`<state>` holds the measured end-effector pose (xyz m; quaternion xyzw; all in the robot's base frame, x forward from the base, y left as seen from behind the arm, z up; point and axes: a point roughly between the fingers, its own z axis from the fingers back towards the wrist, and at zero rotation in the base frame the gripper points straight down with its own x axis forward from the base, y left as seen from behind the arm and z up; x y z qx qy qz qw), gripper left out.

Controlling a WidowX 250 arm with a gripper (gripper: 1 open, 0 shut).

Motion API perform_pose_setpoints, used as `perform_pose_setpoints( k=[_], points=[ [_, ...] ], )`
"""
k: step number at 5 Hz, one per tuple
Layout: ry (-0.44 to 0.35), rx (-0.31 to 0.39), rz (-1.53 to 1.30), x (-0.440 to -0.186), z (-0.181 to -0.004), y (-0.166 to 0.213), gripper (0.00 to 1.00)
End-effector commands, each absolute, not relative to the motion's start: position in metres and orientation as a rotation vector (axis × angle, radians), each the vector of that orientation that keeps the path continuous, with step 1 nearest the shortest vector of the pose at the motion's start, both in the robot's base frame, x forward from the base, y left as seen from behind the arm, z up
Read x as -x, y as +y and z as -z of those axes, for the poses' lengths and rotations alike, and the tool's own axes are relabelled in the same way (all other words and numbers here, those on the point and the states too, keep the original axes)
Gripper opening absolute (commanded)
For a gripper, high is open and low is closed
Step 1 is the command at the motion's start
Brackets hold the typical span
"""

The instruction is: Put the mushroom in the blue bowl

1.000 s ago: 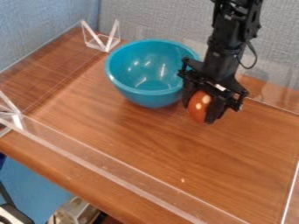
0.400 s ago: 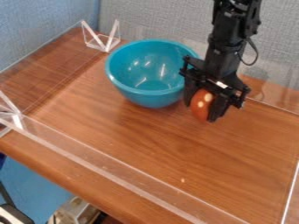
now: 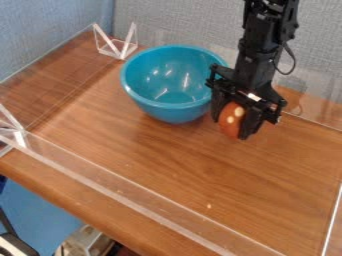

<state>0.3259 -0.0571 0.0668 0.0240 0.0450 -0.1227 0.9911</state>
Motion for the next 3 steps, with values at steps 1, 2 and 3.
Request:
perform_pose_setpoints(
  k=[1,2,3],
  points=[
    [0.008,-0.036,0.233,-0.3355,-0.0897,-0.0556,0.0],
    [0.004,-0.031,0.238,-0.3347,-0.0905,-0.0573,0.0],
    [0.002,-0.027,0.242,-0.3343,-0.0907,-0.0585,0.0]
  ],
)
